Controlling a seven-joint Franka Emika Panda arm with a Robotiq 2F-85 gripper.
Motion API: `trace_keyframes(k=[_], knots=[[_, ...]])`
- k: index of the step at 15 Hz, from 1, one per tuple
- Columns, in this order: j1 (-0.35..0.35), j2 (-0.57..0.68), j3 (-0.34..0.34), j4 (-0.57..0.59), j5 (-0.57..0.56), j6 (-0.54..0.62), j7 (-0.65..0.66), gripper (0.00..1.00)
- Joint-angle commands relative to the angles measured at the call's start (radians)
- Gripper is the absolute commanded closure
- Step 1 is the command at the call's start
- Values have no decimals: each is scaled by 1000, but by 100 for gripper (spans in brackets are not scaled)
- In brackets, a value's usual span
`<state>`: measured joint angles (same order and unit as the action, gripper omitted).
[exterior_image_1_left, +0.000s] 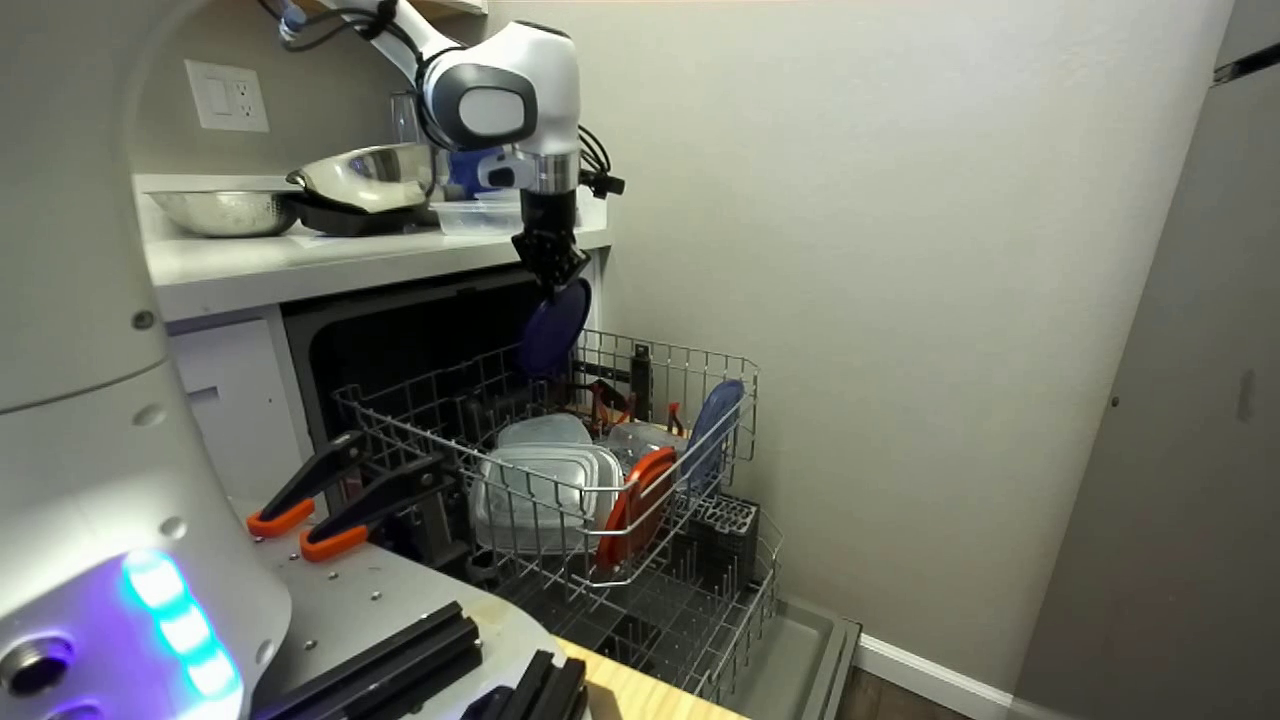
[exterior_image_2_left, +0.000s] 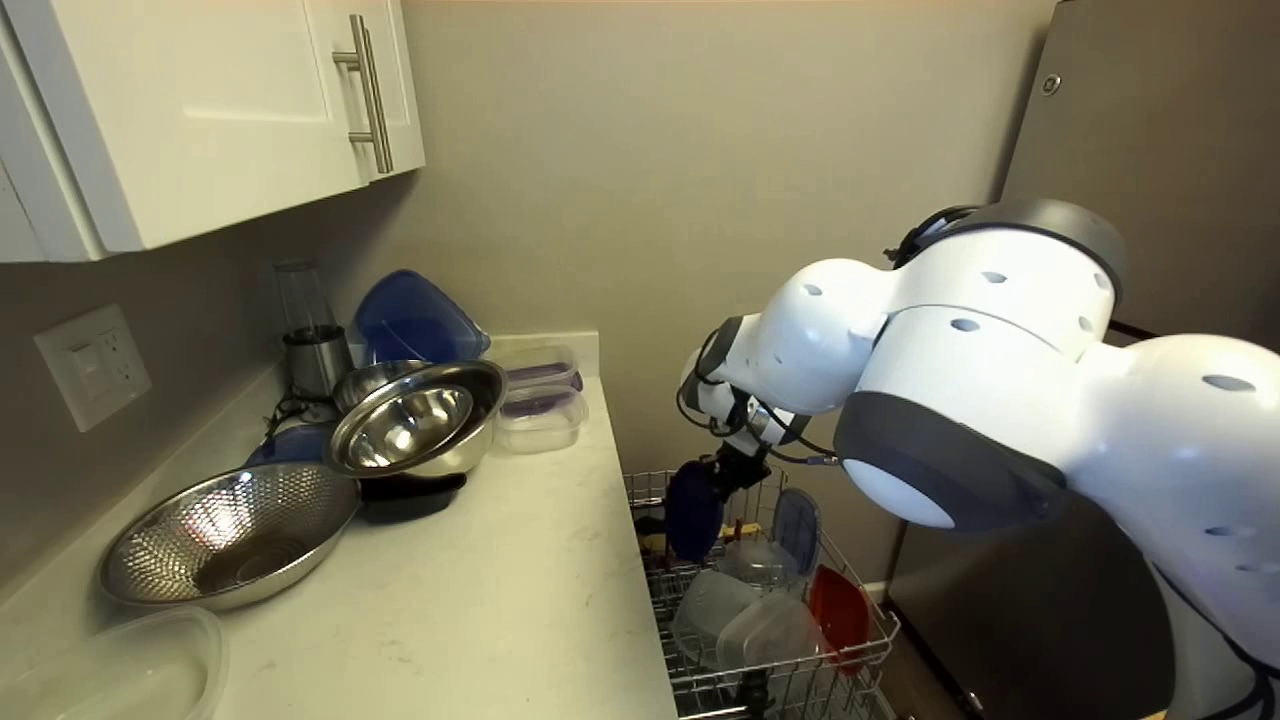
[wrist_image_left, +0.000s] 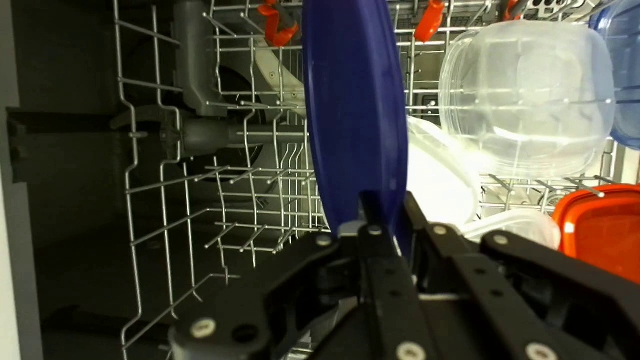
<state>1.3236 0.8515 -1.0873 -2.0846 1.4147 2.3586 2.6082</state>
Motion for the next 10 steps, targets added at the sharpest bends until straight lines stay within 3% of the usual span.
trace_keyframes(k=[1,10], knots=[[4,82,-29,27,77,0,0,97],[-76,192,-12,107,150,-2,0,97]])
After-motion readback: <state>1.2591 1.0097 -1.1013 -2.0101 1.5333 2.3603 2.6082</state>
